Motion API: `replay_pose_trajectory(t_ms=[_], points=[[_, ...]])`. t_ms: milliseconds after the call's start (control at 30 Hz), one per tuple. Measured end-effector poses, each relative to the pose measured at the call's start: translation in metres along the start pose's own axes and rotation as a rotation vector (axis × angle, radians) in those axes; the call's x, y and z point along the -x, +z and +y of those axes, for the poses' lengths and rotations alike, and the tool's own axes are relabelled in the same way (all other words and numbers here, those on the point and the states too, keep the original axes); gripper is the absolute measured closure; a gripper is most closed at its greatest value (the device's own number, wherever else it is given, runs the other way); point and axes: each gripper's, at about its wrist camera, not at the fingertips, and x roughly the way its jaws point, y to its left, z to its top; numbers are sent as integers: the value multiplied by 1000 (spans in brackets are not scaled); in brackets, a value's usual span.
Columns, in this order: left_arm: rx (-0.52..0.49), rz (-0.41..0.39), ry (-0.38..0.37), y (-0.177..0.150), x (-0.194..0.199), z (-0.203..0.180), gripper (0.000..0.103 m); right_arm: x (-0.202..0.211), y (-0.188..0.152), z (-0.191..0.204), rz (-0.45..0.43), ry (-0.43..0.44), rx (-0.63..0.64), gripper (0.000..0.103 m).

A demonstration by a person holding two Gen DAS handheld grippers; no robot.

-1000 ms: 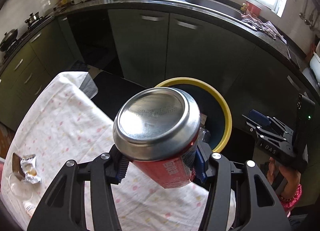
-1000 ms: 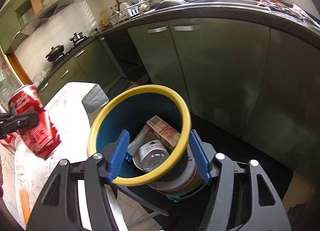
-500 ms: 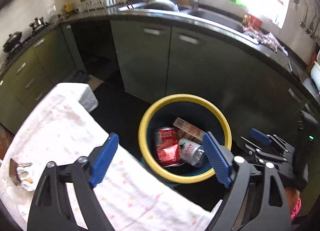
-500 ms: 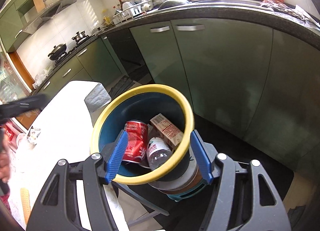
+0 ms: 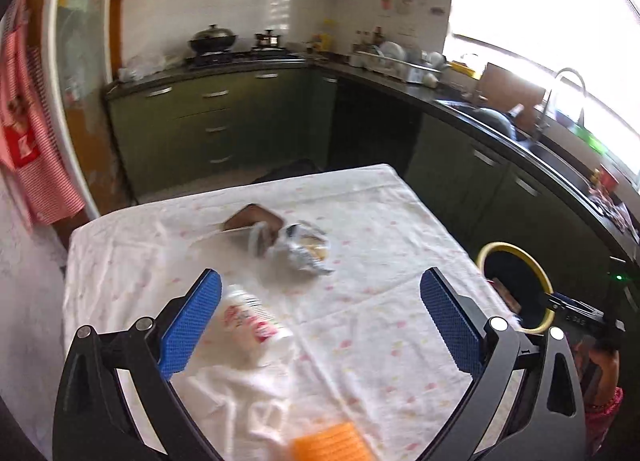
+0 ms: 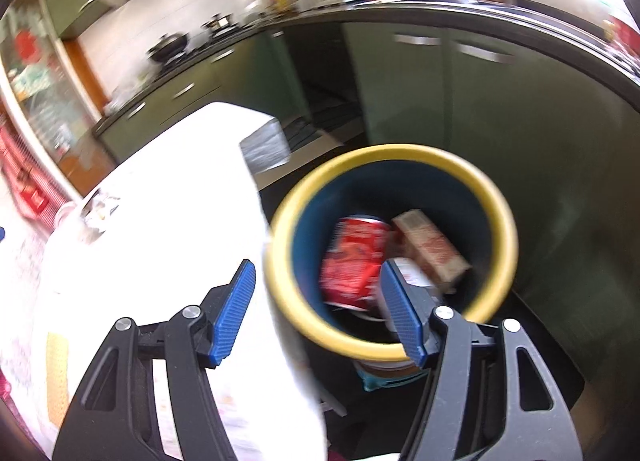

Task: Collect trash
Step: 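Move the right gripper to the white supplement bottle and close on it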

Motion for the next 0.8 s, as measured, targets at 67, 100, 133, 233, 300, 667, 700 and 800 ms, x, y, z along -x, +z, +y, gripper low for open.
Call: replay_pose_trajectory(t_ms=[67,100,133,233,300,667,700,800], points=[[58,-7,89,-11,1,40,5,-6,1,22,17,33,46,41],[84,-12,127,-17,1,59,5,-8,2,35,26,51,73,41],[109,-14,157,-21,-1,80,5,-10,1,49,35,73,99,41],[189,-18,232,-40,-6,133,5,-18,-1,94,69,149,181,41],[233,-14,286,-52,-14,160,5,-22,-2,128,81,194,243,41],[377,-11,359,-93,-27,212,5,-53,-19,307,145,405,529,41],[377,-14,359,-94,-27,212,5,-58,-21,319,153,408,545,41],[378,-16,351,-93,-25,209,5,-71,-26,347,165,397,588,41]])
